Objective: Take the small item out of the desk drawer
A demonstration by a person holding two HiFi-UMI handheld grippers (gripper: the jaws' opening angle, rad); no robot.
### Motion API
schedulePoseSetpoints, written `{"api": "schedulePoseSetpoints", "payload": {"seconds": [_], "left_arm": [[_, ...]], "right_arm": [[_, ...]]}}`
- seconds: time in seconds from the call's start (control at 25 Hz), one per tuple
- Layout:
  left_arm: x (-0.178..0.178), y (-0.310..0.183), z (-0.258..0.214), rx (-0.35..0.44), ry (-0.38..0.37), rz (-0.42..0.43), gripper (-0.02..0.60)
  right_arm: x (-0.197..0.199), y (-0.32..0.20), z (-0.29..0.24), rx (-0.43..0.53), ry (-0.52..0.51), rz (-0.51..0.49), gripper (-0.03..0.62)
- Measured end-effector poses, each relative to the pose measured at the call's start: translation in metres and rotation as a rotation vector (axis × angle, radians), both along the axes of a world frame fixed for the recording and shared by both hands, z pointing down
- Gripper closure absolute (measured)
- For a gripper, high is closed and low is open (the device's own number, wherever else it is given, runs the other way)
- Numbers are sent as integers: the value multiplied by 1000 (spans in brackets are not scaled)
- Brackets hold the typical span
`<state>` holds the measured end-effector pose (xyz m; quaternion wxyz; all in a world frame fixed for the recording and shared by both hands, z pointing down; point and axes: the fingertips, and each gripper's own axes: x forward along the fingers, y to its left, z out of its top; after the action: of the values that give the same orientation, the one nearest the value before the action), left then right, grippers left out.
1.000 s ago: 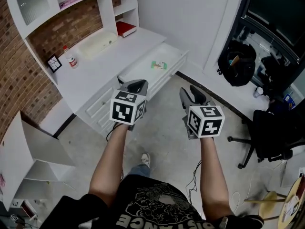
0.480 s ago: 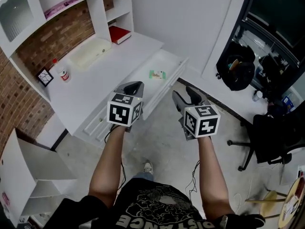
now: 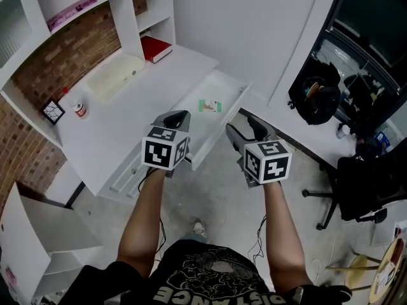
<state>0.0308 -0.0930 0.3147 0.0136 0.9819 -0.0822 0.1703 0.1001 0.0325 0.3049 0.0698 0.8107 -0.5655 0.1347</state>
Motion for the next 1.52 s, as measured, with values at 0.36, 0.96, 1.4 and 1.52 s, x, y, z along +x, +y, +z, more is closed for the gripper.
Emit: {"api": "schedulePoseSetpoints", "payload": {"seconds": [0.36,0.96,1.4,1.52], "left_arm": [[18,-43,9,-18,0,-2,580],[38,-82,21,5,4,-24,580],[67,-118,40,1,-11,-110,580],[81,-132,42,-13,-17,-155,580]], "right_arm": [[22,-44,2,-14,-1,-2,299],[44,-99,15,-36,26,-75,272],[92,-141,35,-67,40,-172,263],[111,-158,40,-83,31,-219,261]]}}
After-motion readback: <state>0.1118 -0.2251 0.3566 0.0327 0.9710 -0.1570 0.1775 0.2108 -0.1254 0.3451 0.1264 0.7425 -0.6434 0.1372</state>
